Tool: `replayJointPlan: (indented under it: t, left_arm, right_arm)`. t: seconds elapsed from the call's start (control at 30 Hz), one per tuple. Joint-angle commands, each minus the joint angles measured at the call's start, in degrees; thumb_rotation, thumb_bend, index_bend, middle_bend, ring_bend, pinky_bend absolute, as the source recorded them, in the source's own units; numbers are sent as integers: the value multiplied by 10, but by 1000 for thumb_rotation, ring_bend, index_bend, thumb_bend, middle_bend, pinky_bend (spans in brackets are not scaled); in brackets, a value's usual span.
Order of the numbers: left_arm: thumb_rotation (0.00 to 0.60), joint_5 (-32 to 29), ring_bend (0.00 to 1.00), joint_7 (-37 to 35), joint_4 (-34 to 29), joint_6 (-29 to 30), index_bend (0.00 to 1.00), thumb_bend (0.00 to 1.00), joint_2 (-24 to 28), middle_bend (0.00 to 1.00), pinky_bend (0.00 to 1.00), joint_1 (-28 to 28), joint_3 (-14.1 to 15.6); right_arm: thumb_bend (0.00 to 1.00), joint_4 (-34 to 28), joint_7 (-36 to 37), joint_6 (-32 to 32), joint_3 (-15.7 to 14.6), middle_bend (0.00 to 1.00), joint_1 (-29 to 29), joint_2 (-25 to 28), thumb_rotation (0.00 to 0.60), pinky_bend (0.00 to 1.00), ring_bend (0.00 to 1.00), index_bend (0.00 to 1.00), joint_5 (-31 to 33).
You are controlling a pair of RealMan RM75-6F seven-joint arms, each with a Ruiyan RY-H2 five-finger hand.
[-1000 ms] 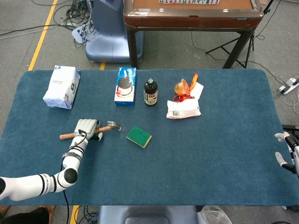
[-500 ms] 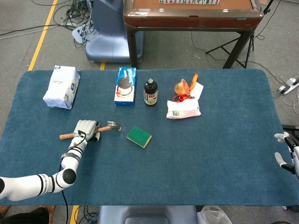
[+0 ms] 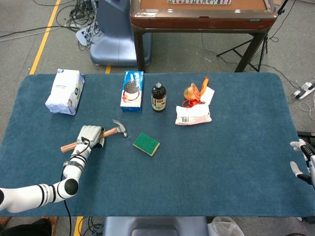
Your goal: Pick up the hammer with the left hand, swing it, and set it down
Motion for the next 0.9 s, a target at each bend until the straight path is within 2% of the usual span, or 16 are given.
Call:
replayJointPlan:
  t: [0.03, 0.17, 0.27, 0.37, 0.6, 0.9]
  left_arm:
    - [600, 28, 514, -26, 11, -12, 557, 545, -1, 614, 392, 8, -4]
    - [600, 88, 595, -79, 20, -43, 604, 573, 7, 671, 592, 21, -12]
    - [600, 161, 663, -134, 26, -61, 645, 583, 15, 729, 712, 35, -18]
    - [600, 255, 724, -201, 42, -47, 695, 587, 12, 798, 807, 54, -28]
    - [600, 465, 826, -398, 110, 18, 783, 587, -7, 919, 926, 83, -28]
    - [600, 625, 901, -573, 182, 99, 826, 586, -17, 986, 967, 82, 7]
  right_arm:
    - [323, -4, -4, 2, 1, 390, -1, 2, 600, 374, 306, 320, 1]
    - [323, -11, -9, 3, 1, 390, -3, 4, 600, 374, 307, 319, 3]
    - [323, -17, -14, 4, 1, 390, -4, 6, 600, 374, 307, 319, 4]
    - [323, -22, -19, 4, 2, 390, -4, 7, 600, 374, 306, 320, 5]
    - [323, -33, -29, 1, 3, 390, -1, 11, 600, 374, 306, 319, 6]
    - [323, -45, -41, -2, 4, 390, 1, 12, 600, 374, 306, 320, 7]
